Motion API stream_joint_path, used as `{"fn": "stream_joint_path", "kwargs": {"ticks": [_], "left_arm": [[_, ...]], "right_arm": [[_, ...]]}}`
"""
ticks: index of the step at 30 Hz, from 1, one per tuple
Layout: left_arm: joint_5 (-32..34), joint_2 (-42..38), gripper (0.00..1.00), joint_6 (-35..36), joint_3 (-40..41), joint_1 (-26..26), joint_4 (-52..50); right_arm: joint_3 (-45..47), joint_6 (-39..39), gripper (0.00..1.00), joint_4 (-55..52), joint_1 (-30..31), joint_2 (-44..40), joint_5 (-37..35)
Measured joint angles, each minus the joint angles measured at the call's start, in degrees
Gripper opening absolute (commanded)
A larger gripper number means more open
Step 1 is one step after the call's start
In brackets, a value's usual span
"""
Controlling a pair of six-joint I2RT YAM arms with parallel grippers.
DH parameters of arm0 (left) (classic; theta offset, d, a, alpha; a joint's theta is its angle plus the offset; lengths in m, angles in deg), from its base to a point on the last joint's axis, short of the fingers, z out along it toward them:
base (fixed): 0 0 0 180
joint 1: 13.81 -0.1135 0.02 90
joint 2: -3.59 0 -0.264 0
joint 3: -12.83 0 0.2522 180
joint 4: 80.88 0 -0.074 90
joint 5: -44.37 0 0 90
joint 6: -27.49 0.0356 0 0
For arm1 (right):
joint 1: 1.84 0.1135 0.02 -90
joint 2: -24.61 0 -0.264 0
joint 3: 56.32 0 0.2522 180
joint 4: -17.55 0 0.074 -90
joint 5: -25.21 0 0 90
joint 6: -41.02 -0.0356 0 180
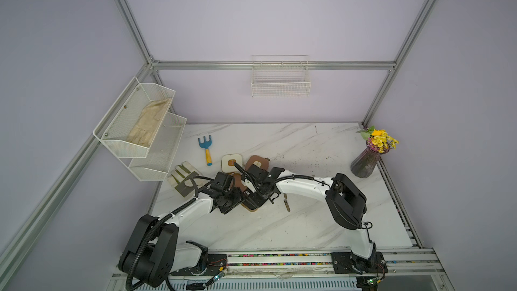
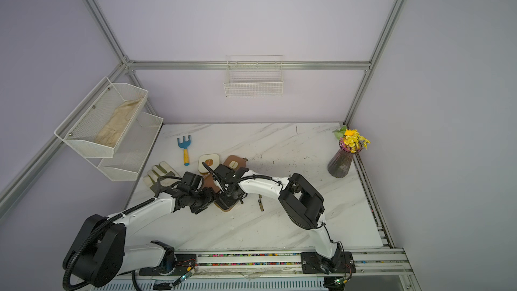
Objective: Organize nail clipper sets
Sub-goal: Place the nail clipper in the storage box.
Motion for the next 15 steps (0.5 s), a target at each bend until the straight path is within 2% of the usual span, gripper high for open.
{"fn": "stream_joint_path", "kwargs": {"ticks": [7, 15], "left_arm": [[0.1, 1.9, 0.69, 0.0, -0.9, 0.0, 1.0], [0.2, 6.1, 0.60, 0.0, -3.9, 0.0, 0.1]], "right_arm": [[0.0, -1.2, 0.30, 2.2, -0.1, 0.0, -0.1], [0.1, -3.1, 0.29, 5.0, -1.4, 0.0, 0.0]]}}
